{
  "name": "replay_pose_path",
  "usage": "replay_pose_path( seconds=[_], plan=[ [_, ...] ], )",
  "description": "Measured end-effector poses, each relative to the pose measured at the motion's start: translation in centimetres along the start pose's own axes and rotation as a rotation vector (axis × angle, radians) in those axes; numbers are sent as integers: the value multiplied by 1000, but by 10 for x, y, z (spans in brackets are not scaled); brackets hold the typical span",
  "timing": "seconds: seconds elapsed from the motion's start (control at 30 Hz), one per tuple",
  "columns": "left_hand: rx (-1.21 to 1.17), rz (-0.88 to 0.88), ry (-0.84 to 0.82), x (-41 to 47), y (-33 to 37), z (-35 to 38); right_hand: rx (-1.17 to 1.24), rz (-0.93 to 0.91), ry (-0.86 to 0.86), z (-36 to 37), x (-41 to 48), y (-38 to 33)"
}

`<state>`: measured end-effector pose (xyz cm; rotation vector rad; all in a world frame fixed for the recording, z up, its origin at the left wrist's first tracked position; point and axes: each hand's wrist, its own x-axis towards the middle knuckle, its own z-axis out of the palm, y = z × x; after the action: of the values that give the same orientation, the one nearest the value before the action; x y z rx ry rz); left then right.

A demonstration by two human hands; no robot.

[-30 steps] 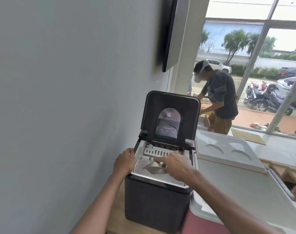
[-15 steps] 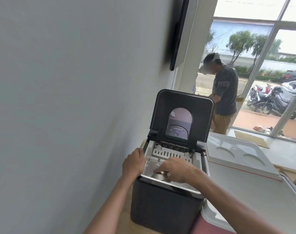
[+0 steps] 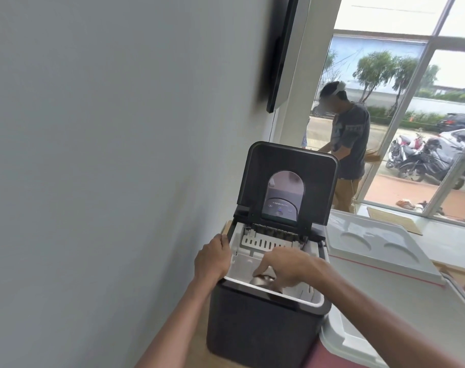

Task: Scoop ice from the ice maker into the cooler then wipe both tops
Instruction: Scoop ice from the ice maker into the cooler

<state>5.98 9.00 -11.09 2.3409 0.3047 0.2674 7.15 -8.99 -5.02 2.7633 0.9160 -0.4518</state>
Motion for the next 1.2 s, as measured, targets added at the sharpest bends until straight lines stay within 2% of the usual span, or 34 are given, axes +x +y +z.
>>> replay_pose_path(
  seconds=[0.1,0.2,0.37,0.67,0.83,1.0,1.2],
  plan=[
    [6,7,8,-1,1,-1,-35,32,10,-8,-4,6],
    [6,0,4,-2,3,-2,-311,82,89,-10,-7,8],
    [8,4,-10,-3,4,-4,-567,131,-19,12,-7,-6],
    [-13,14,-41,-4,3,-3,-376,135,-29,12,-5,9],
    [-3,13,-41,-3,4,-5,-173,286,-198,12,-13,13],
    [0,14,-66,-2,6,-6,200,398,-376,2,-10,14],
    [-13,17,-68,-1,5,-6,312,460,-459,-2,-7,9]
  ],
)
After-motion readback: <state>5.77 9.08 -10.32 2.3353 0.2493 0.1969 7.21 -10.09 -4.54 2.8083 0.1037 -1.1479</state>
